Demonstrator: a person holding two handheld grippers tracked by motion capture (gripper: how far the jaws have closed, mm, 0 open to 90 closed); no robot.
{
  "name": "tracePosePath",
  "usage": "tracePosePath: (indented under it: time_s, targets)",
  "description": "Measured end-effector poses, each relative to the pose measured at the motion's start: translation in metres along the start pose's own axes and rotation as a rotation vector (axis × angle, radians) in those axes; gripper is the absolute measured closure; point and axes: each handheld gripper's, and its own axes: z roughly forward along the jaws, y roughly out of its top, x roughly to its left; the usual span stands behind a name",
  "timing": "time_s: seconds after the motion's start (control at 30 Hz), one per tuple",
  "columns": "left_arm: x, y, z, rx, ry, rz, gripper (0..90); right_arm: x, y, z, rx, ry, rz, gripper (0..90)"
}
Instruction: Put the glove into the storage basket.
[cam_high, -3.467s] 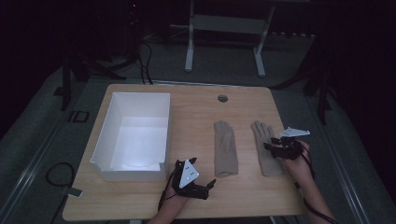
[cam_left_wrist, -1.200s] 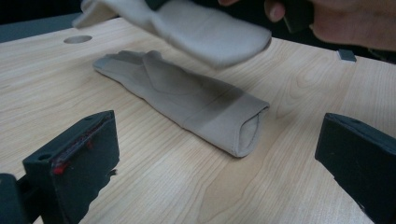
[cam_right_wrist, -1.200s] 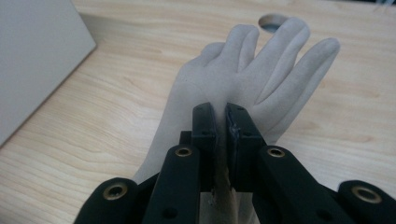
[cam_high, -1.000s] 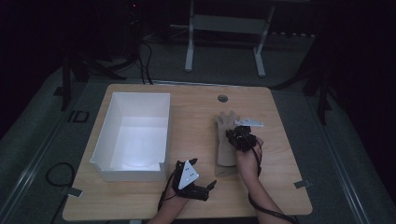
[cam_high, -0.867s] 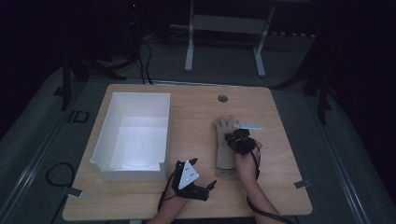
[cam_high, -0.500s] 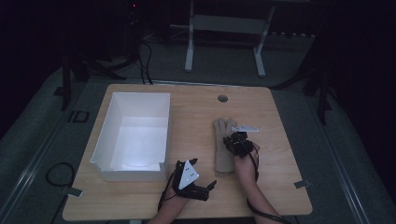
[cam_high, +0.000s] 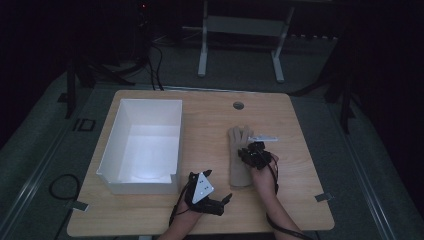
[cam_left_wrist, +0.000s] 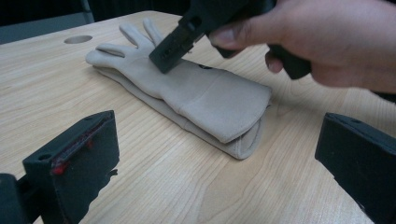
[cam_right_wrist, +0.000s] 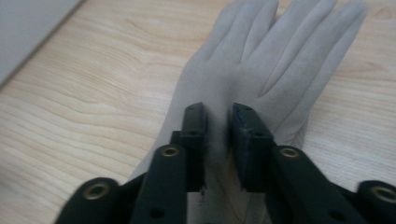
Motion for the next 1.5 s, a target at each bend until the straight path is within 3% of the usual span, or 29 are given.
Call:
tracePosePath:
  time_s: [0.07,0.23,0.33,0.43,0.5,0.57,0.63,0.73,0.8,0.83,0.9,0.97,1.0,1.1,1.2,1.33,1.43,1.5]
  targets:
    - [-0.001,0.0,0.001,-0.005,0.014,-0.004,0.1,-0.002,0.003,-0.005,-0.013,0.028,-0.005,65.7]
    - [0.001,0.0,0.001,-0.011,-0.015,-0.015,0.2,-0.011,0.011,-0.02,-0.043,0.039,-0.049,47.2]
    - [-0.001,0.001,0.003,-0.014,-0.02,0.012,0.1,-0.02,0.015,-0.029,-0.059,0.066,-0.054,36.8]
    - [-0.001,0.005,0.008,0.021,-0.064,0.006,0.2,-0.028,0.017,-0.036,-0.067,0.095,-0.072,26.0]
    - [-0.001,0.009,0.01,0.031,-0.088,-0.007,2.5,-0.034,0.016,-0.039,-0.082,0.138,-0.06,20.1]
    - [0.0,0.014,0.012,0.072,-0.105,-0.032,4.0,-0.039,0.015,-0.041,-0.093,0.151,-0.056,19.3]
    - [0.001,0.019,0.015,0.096,-0.116,-0.036,3.9,-0.044,0.015,-0.042,-0.109,0.157,-0.087,19.6]
    - [-0.001,0.028,0.022,0.128,-0.115,0.008,3.2,-0.05,0.015,-0.047,-0.154,0.152,-0.146,18.9]
    - [-0.002,0.031,0.025,0.129,-0.109,0.027,4.6,-0.055,0.016,-0.05,-0.156,0.16,-0.141,17.5]
    - [-0.004,0.036,0.03,0.118,-0.152,0.066,5.4,-0.057,0.017,-0.051,-0.152,0.167,-0.134,16.4]
    - [-0.007,0.04,0.038,0.132,-0.17,0.114,8.4,-0.061,0.019,-0.054,-0.146,0.174,-0.114,15.1]
    - [-0.008,0.042,0.042,0.133,-0.183,0.128,15.6,-0.062,0.02,-0.055,-0.142,0.183,-0.109,14.7]
    - [-0.008,0.044,0.049,0.154,-0.225,0.156,15.4,-0.064,0.022,-0.055,-0.14,0.2,-0.102,13.5]
    - [-0.008,0.042,0.058,0.196,-0.246,0.195,19.7,-0.063,0.027,-0.054,-0.138,0.236,-0.086,10.6]
    - [-0.005,0.038,0.066,0.258,-0.254,0.225,26.7,-0.059,0.031,-0.048,-0.109,0.258,-0.09,10.0]
    - [0.001,0.035,0.076,0.327,-0.263,0.244,37.4,-0.063,0.037,-0.03,-0.09,0.227,-0.077,19.9]
    - [0.003,0.033,0.08,0.343,-0.264,0.259,40.2,-0.067,0.039,-0.02,-0.071,0.212,-0.07,22.7]
    - [0.003,0.033,0.082,0.361,-0.262,0.276,42.5,-0.072,0.04,-0.006,-0.047,0.229,-0.027,25.4]
